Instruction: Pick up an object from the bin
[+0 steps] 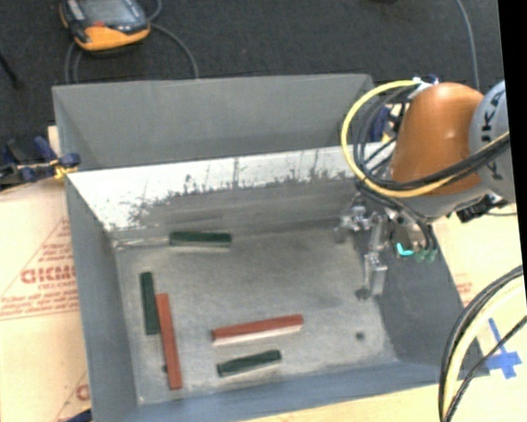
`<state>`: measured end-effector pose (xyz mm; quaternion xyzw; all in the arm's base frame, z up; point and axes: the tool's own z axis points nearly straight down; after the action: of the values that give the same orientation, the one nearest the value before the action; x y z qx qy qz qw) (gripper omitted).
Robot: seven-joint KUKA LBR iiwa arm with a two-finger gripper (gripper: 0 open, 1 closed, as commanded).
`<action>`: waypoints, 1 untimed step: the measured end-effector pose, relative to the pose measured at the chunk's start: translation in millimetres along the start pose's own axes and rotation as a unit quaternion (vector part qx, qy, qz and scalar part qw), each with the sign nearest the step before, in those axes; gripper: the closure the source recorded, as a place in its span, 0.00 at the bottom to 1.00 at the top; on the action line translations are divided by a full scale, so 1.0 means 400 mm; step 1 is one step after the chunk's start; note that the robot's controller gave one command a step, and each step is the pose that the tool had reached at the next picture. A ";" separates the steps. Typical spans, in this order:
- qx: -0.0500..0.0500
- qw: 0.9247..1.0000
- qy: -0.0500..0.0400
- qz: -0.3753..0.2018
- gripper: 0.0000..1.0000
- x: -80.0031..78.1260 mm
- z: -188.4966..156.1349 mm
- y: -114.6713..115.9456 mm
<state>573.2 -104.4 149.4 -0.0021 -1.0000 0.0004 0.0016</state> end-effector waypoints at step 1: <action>0.001 1.000 -0.004 -0.001 0.00 -0.005 -0.011 0.001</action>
Offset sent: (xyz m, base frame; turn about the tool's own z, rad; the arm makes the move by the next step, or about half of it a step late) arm -0.0073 0.0799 -0.0529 -0.2177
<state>575.0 -104.1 153.9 -0.0009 -1.0000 0.0010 -0.0021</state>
